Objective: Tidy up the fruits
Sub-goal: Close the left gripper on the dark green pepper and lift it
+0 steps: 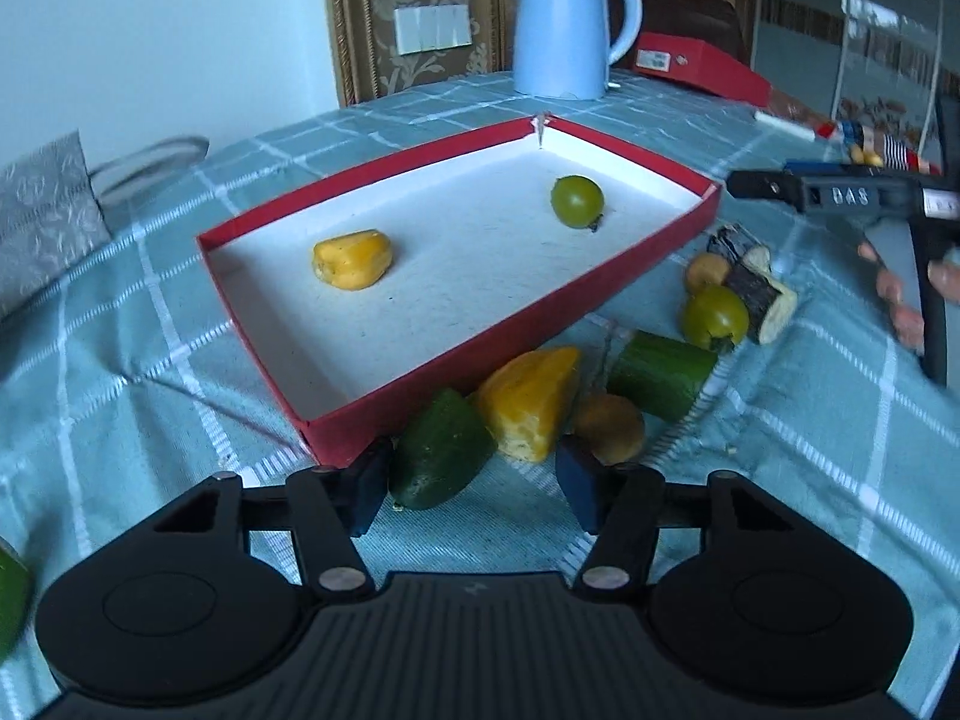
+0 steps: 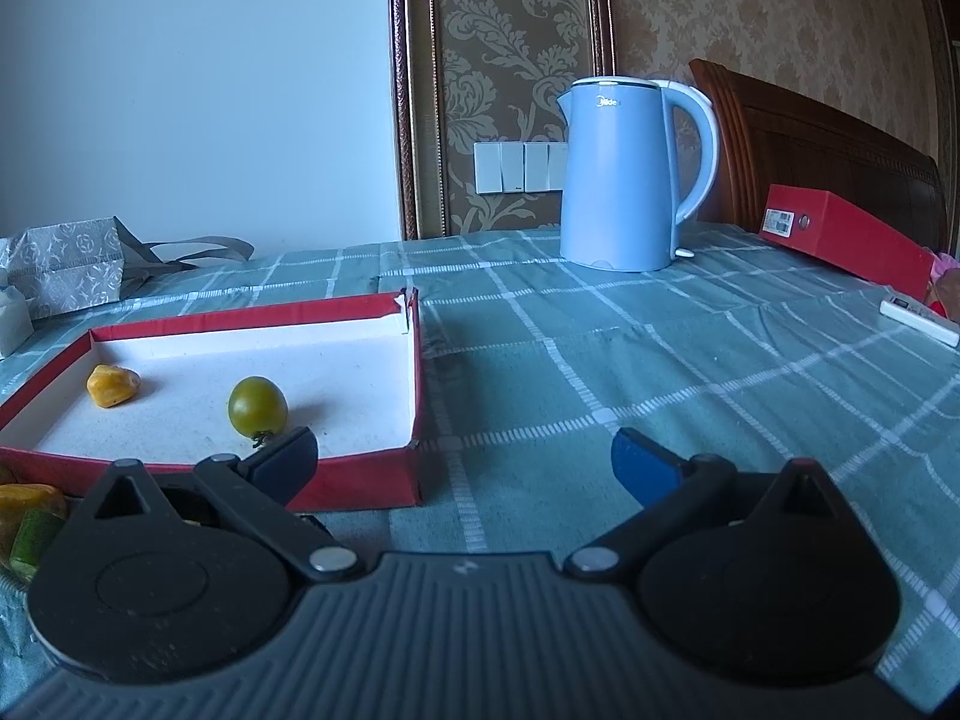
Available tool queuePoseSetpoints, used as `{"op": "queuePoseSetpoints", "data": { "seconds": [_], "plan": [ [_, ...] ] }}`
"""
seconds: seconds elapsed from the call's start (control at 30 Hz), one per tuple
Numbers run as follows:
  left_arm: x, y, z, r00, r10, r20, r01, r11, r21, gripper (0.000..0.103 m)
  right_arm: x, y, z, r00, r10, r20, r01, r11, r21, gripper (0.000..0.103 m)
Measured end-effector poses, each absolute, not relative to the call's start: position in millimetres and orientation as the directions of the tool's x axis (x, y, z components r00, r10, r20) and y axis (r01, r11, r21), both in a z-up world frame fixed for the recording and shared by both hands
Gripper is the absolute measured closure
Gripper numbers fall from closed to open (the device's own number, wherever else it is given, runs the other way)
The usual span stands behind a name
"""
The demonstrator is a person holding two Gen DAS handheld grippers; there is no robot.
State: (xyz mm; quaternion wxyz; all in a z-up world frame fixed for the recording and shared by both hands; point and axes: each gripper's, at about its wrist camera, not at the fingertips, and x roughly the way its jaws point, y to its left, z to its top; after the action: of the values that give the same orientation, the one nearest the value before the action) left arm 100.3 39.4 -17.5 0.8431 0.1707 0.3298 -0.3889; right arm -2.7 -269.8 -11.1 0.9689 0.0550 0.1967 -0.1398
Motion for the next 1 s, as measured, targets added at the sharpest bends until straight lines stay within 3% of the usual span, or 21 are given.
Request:
{"op": "queuePoseSetpoints", "data": {
  "seconds": [0.1,0.23,0.67,1.0],
  "plan": [
    [93.6,39.0,-19.1,0.504,-0.541,-0.673,0.757,0.652,0.044,0.049,-3.3,-270.1,-10.8,0.884,-0.250,-0.394,0.294,0.954,0.054,0.000],
    [81.5,42.1,-19.0,0.565,-0.506,-0.651,0.717,0.692,0.084,0.074,-3.0,-270.7,-10.7,0.884,-0.252,-0.394,0.296,0.954,0.055,0.000],
    [51.9,30.3,-19.8,0.720,-0.351,-0.598,0.523,0.842,0.135,0.074,-10.6,-273.2,-9.2,0.887,-0.257,-0.384,0.303,0.951,0.063,0.000],
    [47.4,43.9,-17.9,0.743,-0.349,-0.572,0.429,0.903,0.005,0.074,-48.3,-260.7,-8.7,0.910,-0.158,-0.384,0.152,0.987,-0.047,0.001]
  ]
}}
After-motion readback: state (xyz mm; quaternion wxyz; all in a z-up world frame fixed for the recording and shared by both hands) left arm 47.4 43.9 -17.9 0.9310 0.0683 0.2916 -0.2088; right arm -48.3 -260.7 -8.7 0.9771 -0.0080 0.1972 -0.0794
